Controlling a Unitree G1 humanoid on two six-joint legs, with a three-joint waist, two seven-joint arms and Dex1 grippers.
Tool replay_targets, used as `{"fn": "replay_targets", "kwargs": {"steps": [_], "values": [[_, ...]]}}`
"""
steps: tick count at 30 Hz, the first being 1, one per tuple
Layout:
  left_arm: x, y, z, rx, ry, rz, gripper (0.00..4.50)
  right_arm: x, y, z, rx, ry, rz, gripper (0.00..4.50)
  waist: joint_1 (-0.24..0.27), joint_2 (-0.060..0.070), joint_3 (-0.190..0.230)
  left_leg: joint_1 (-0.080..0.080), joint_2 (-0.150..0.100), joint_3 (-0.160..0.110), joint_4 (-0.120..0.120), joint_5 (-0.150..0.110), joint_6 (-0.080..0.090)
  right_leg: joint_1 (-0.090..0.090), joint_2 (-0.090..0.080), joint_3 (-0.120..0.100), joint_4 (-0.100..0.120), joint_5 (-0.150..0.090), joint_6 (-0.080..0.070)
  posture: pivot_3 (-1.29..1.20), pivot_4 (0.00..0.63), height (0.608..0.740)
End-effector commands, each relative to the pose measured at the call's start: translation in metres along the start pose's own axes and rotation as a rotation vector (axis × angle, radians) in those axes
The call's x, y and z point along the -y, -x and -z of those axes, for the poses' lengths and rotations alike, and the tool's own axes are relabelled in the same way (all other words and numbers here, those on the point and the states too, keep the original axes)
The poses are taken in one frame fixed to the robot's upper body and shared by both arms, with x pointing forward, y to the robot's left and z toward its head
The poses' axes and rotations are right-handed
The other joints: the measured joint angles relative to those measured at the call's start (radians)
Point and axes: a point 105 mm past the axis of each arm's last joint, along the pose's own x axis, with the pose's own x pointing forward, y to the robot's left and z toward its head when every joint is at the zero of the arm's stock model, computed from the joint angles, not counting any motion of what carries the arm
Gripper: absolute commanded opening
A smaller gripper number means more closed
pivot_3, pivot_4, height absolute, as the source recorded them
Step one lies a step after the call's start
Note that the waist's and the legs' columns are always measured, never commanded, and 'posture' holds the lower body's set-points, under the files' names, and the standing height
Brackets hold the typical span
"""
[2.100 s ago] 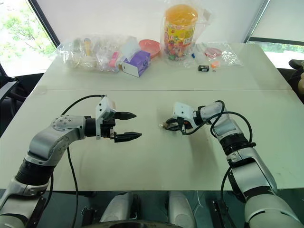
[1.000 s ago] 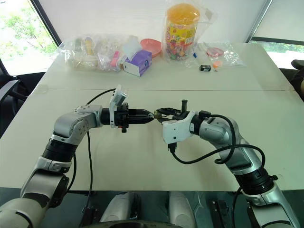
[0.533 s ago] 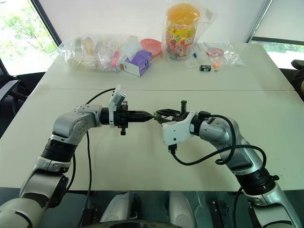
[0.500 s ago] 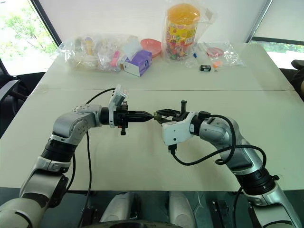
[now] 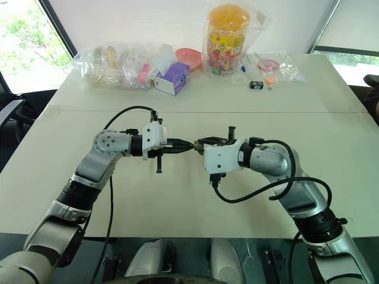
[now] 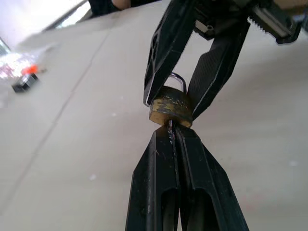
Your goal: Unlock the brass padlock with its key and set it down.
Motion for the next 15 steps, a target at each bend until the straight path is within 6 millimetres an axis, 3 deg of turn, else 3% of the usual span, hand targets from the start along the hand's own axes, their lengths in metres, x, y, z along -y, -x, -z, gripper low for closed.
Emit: {"fn": "replay_targets", "kwargs": {"steps": [1,4,7,9,15], "values": [[-0.002,-0.002,-0.008,0.047,0.069,-0.006,0.04,0.004,0.001,-0.018,0.068,0.059,0.003,0.66,-0.001,0.0,0.0,0.0,0.0,0.0,0.0,0.0,0.0,0.0,0.0,0.0,0.0,0.0,0.0,0.0,0.15,0.735],[-0.001,0.0,-0.006,0.055,0.311,0.009,0.04,0.005,0.002,-0.017,0.061,0.076,0.002,0.66,-0.002,0.0,0.0,0.0,0.0,0.0,0.0,0.0,0.0,0.0,0.001,0.0,0.0,0.0,0.0,0.0,0.15,0.735],[-0.007,0.005,-0.016,0.153,0.68,0.038,0.04,0.006,0.001,-0.016,0.052,0.099,0.003,0.66,-0.004,0.0,0.0,0.0,0.0,0.0,0.0,0.0,0.0,0.0,0.001,0.0,0.001,0.0,0.0,0.0,0.15,0.735],[-0.007,0.007,-0.022,0.187,0.792,0.061,0.88,0.006,0.001,-0.015,0.048,0.106,0.003,0.66,-0.005,0.0,0.0,0.0,0.001,-0.001,0.0,0.0,0.0,0.0,0.001,-0.001,0.001,0.0,0.0,0.0,0.15,0.735],[-0.007,0.004,-0.019,0.154,0.834,0.044,3.87,0.007,0.002,-0.012,0.035,0.122,0.004,0.66,-0.002,0.0,0.0,0.0,0.0,-0.001,0.0,0.0,0.0,0.0,0.0,0.0,0.0,0.0,0.0,0.0,0.15,0.735]]}}
